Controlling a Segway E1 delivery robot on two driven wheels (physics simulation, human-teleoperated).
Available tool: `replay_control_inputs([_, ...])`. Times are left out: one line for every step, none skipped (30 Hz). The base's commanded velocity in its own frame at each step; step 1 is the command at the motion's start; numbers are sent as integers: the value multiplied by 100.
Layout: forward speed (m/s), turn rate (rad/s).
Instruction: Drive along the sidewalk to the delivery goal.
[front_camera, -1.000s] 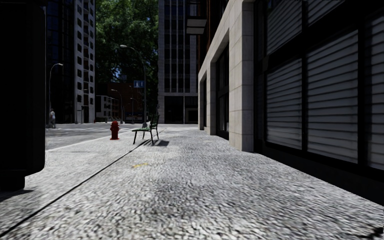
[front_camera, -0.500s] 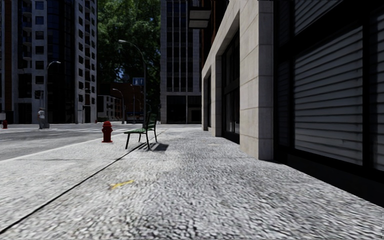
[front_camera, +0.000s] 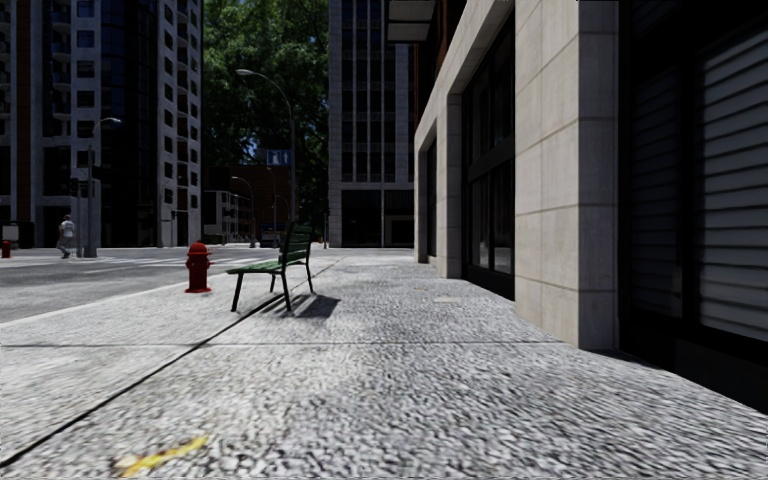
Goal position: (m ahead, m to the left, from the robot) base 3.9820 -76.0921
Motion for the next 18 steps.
replay_control_inputs([200, 0])
replay_control_inputs([200, 0])
replay_control_inputs([200, 0])
replay_control_inputs([200, 0])
replay_control_inputs([200, 0])
replay_control_inputs([200, 0])
replay_control_inputs([200, 0])
replay_control_inputs([200, 0])
replay_control_inputs([200, 0])
replay_control_inputs([200, 0])
replay_control_inputs([200, 0])
replay_control_inputs([200, 0])
replay_control_inputs([200, 0])
replay_control_inputs([200, 0])
replay_control_inputs([200, 0])
replay_control_inputs([200, 0])
replay_control_inputs([200, 0])
replay_control_inputs([200, 0])
